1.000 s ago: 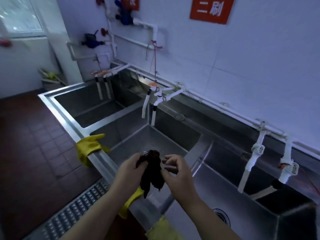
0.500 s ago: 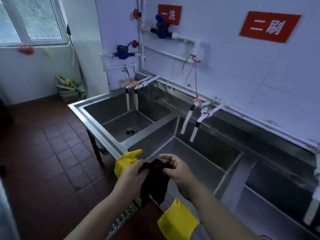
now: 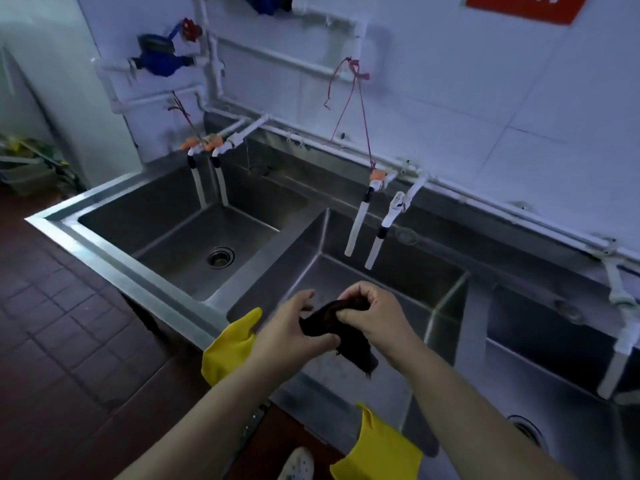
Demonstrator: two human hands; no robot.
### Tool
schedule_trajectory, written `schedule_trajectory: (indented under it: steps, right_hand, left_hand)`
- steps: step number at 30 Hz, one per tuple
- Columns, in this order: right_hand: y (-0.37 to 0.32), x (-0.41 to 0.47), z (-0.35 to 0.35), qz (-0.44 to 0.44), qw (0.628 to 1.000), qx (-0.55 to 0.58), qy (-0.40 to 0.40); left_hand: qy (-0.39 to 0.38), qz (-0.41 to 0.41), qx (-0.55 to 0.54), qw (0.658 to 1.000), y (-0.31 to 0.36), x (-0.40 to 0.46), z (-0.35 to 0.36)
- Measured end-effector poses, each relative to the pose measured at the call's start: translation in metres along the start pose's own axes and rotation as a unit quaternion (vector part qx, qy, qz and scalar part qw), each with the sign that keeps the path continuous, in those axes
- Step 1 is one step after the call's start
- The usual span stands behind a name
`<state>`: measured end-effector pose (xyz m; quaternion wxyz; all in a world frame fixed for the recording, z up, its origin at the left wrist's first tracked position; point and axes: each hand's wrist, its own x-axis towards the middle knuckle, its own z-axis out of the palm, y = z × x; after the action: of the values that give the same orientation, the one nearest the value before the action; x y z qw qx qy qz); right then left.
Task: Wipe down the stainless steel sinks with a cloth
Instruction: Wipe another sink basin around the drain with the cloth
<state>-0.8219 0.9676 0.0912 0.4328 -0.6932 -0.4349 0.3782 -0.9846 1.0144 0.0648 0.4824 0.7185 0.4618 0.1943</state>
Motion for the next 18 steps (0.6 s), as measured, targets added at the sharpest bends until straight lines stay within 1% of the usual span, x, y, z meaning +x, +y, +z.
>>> schedule_trajectory:
  steps: [2,4,7,10,13,16,18]
  right_hand:
    - [0.008,0.021,-0.001,0.009,1.000,0.010,-0.005]
    - [0.017,0.045,0.000,0.019,1.000,0.022,-0.007]
    - [0.033,0.085,0.003,0.040,0.999,0.015,-0.013]
    - [0.053,0.124,0.003,0.048,0.998,-0.040,-0.021]
    - [0.082,0.159,0.004,0.053,0.989,-0.124,-0.059]
    - [0.112,0.186,0.016,0.065,0.971,-0.211,-0.090]
    - [0.130,0.202,0.027,0.082,0.970,-0.211,-0.091]
  left_hand:
    - [0.021,0.016,0.102,0.994,-0.003,0.028,0.004]
    - [0.021,0.028,0.152,0.988,-0.008,0.059,0.003]
    - [0.005,0.023,0.211,0.977,-0.019,0.105,0.000]
    - [0.004,0.012,0.253,0.967,-0.027,0.147,-0.006]
    - [-0.032,-0.011,0.288,0.957,-0.042,0.180,-0.007]
    - [-0.061,-0.045,0.316,0.946,-0.061,0.201,-0.004]
    - [-0.063,-0.060,0.324,0.942,-0.073,0.213,-0.001]
